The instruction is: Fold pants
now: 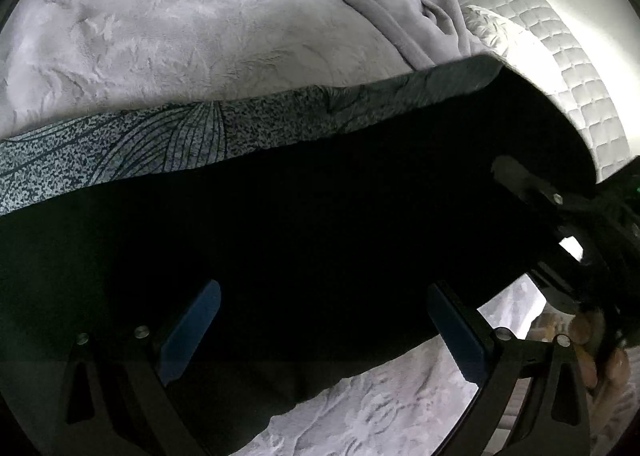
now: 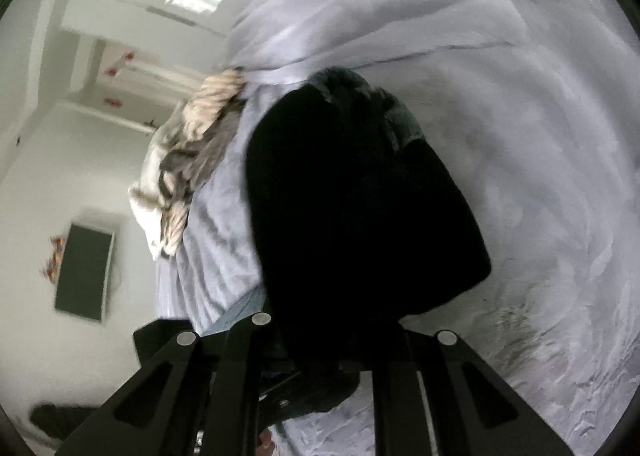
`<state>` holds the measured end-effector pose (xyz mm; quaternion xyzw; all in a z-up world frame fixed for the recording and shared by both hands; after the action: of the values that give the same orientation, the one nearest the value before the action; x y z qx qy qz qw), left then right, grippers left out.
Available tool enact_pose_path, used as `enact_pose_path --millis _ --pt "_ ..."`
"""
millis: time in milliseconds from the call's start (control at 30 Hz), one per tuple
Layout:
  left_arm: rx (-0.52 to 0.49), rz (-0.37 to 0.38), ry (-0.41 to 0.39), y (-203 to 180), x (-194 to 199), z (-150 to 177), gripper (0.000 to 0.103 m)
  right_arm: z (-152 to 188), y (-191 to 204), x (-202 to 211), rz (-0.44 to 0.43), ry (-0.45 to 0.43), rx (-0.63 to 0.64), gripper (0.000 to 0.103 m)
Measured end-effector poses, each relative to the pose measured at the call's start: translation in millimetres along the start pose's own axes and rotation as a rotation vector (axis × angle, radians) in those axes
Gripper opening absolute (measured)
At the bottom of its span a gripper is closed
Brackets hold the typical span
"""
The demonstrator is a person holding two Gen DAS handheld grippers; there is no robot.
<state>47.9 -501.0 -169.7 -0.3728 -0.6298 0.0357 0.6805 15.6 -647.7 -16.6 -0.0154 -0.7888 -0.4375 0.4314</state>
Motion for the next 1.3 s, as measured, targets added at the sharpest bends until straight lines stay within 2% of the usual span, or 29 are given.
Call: enact_pose_path --millis 67,167,267,433,600,700,800,900,933,967,1033,1133,1167,1233,1300 --pt "0.041 0.028 0.005 4.3 12.1 1.1 0.103 3.3 15.5 2.2 0.016 -0.001 0.052 0.014" --pt "0.088 0.033 -0.039 21.8 43.9 4.7 0.103 8.4 47.0 7.0 0.027 -0.005 0.138 0.014" --pt "0.097 -0.001 -0.076 48.0 77.0 12.7 0.103 20.2 82.8 2.9 0.068 0.008 0.258 0.014" --pt "0.12 -0.05 -0.092 93.9 115.0 30.8 0.103 52.0 128.7 -18.1 0.147 0.046 0.418 0.014" --pt "0.185 -0.081 -0.124 147.9 153.9 50.8 0.103 96.7 158.6 -67.5 0.22 0.116 0.513 0.015" --pt "0.217 -0.105 -0.13 173.8 171.1 58.6 0.103 128.1 162.0 -105.5 0.265 0.169 0.551 0.016" --pt "0.233 -0.117 -0.133 196.8 187.7 68.5 0.103 158.6 155.5 -136.7 0.349 0.21 0.598 0.019" --pt "0.246 -0.115 -0.121 211.9 194.2 78.6 0.103 184.0 149.9 -159.7 0.493 0.215 0.663 0.027" --pt "0.256 -0.113 -0.118 216.6 196.8 81.6 0.103 190.3 150.3 -160.7 0.542 0.203 0.698 0.035" --pt "0.265 -0.107 -0.121 217.1 198.3 82.4 0.103 196.8 154.3 -164.5 0.604 0.193 0.756 0.05" --pt "0.278 -0.092 -0.129 220.4 203.4 86.5 0.103 225.3 168.4 -165.4 0.68 0.195 0.914 0.064" --pt "0.27 -0.081 -0.134 218.4 207.9 89.0 0.103 259.5 193.2 -160.6 0.652 0.206 1.094 0.064" --pt "0.259 -0.076 -0.132 214.0 208.6 88.7 0.103 271.0 199.0 -152.6 0.615 0.223 1.122 0.064" --pt "0.224 -0.063 -0.124 201.4 208.5 85.3 0.103 271.9 200.8 -137.0 0.533 0.251 1.052 0.064" --pt "0.188 -0.043 -0.11 185.8 204.4 82.8 0.1 252.0 192.1 -121.1 0.493 0.242 0.92 0.064"
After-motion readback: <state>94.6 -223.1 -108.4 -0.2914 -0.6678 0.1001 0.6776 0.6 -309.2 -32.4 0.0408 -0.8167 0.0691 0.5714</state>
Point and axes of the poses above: each gripper's, at about its wrist camera, not at the fingertips, and x roughly against the way its jaws point, y to its left, z to its underside, the point moved 10 cm from there along -x, roughly the way its jaws point, and after that the axes turned 9 degrees about y, right-handed, at the moved point
